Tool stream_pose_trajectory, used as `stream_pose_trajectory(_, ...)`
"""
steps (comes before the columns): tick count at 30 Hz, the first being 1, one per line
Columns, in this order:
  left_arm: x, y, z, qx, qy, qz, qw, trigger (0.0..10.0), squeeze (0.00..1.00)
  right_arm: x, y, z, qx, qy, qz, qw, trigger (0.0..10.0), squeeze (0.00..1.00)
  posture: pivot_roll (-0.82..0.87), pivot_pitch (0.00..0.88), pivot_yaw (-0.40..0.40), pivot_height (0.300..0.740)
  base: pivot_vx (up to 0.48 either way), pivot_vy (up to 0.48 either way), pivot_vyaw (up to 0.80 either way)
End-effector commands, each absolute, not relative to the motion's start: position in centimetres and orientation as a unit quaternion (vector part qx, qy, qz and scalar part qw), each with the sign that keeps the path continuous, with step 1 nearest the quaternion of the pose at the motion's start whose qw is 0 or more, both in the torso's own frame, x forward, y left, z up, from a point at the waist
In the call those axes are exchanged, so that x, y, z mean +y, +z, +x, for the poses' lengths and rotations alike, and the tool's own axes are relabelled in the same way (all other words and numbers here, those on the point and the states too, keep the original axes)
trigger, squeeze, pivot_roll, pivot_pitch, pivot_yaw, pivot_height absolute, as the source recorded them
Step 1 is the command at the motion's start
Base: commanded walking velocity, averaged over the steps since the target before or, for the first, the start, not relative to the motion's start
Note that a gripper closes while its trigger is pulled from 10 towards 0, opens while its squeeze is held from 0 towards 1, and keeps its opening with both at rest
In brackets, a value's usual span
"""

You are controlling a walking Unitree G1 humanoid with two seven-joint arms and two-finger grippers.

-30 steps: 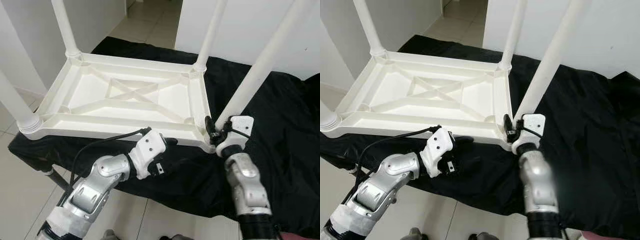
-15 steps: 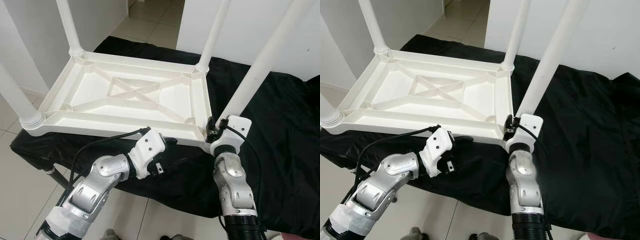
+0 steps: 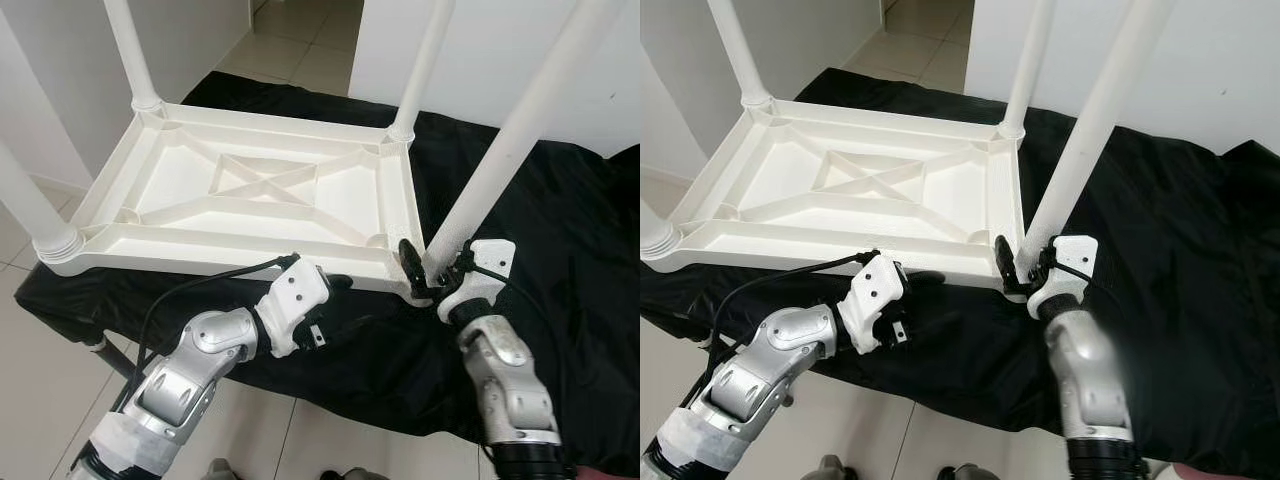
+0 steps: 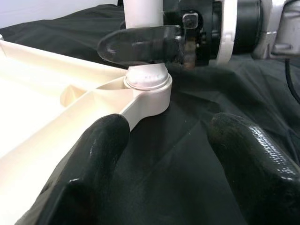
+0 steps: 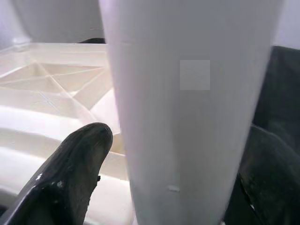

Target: Building children table

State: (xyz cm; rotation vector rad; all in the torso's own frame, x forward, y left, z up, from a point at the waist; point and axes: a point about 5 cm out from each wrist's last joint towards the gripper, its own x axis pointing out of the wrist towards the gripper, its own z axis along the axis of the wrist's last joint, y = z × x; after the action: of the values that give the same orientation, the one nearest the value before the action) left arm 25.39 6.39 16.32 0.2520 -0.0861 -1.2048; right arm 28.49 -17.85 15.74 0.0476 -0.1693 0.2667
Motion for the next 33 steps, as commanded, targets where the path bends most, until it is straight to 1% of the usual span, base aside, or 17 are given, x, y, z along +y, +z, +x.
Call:
stream_pose_trajectory(1,6.2,16.2,25.0,-0.032,-0.598,0.119,0.792,10.0,0.0,-18.1,15.4,28.5,-0.08,0.166,0.02,0.983,10.0,0.0,0.05,0.115,-0.043,0.74,0.0,0.0,0.0)
stream_pose_trajectory(2,6.1,16.2,25.0,-0.032,-0.6,0.12,0.79,10.0,0.0,-18.4,15.5,28.8,-0.08,0.196,0.004,0.977,10.0,0.0,0.05,0.117,-0.039,0.74,0.0,0.0,0.0)
stream_pose_trajectory(4,6.1,16.2,25.0,-0.032,-0.6,0.12,0.79,10.0,0.0,-18.4,15.5,28.8,-0.08,0.196,0.004,0.977,10.0,0.0,0.05,0.117,-0.039,0.74,0.0,0.0,0.0)
stream_pose_trajectory(6,6.1,16.3,25.0,-0.032,-0.604,0.122,0.787,10.0,0.0,-19.1,15.6,29.7,-0.068,0.255,-0.02,0.964,10.0,0.0,0.04,0.112,-0.034,0.74,0.0,0.0,0.0)
stream_pose_trajectory(9,6.0,16.3,25.1,-0.033,-0.605,0.123,0.786,10.0,0.0,-19.4,15.5,30.3,-0.06,0.271,-0.033,0.96,10.0,0.0,0.05,0.11,-0.034,0.74,0.0,0.0,0.0)
stream_pose_trajectory(10,6.0,16.4,25.1,-0.033,-0.605,0.124,0.786,10.0,0.0,-19.6,15.4,30.7,-0.05,0.291,-0.039,0.955,7.6,0.0,0.05,0.11,-0.034,0.74,0.0,0.0,0.0)
stream_pose_trajectory(11,6.0,16.4,25.2,-0.035,-0.604,0.125,0.786,10.0,0.0,-19.8,15.1,31.0,-0.041,0.301,-0.042,0.952,0.0,0.0,0.06,0.105,-0.034,0.74,0.0,0.0,0.0)
stream_pose_trajectory(23,6.4,16.7,25.5,-0.038,-0.593,0.127,0.794,10.0,0.0,-20.4,14.4,31.5,-0.022,0.31,-0.04,0.95,0.0,0.0,0.08,0.099,-0.046,0.74,0.0,0.0,0.0)
stream_pose_trajectory(24,6.4,16.6,25.4,-0.038,-0.592,0.127,0.795,10.0,0.0,-20.5,14.3,31.5,-0.022,0.304,-0.035,0.952,0.7,0.0,0.08,0.099,-0.045,0.74,0.0,0.0,0.0)
stream_pose_trajectory(25,6.4,16.6,25.4,-0.037,-0.592,0.127,0.795,10.0,0.0,-20.7,14.3,31.5,-0.022,0.293,-0.03,0.956,10.0,0.0,0.07,0.105,-0.044,0.74,0.0,0.0,0.0)
stream_pose_trajectory(28,6.5,16.6,25.4,-0.037,-0.592,0.126,0.795,10.0,0.0,-20.9,14.2,31.8,-0.025,0.286,-0.025,0.957,10.0,0.0,0.07,0.105,-0.044,0.74,0.0,0.0,0.0)
stream_pose_trajectory(29,6.5,16.6,25.5,-0.037,-0.59,0.127,0.797,10.0,0.0,-21.0,14.3,31.9,-0.029,0.259,-0.028,0.965,10.0,0.0,0.07,0.11,-0.044,0.74,0.0,0.0,0.0)
stream_pose_trajectory(31,6.5,16.6,25.5,-0.037,-0.59,0.127,0.797,10.0,0.0,-21.0,14.3,31.9,-0.029,0.259,-0.028,0.965,10.0,0.0,0.07,0.11,-0.044,0.74,0.0,0.0,0.0)
stream_pose_trajectory(33,6.6,16.5,25.6,-0.038,-0.586,0.126,0.8,10.0,0.0,-21.0,14.5,31.9,-0.033,0.212,-0.007,0.977,10.0,0.0,0.06,0.114,-0.044,0.74,0.0,0.0,0.0)
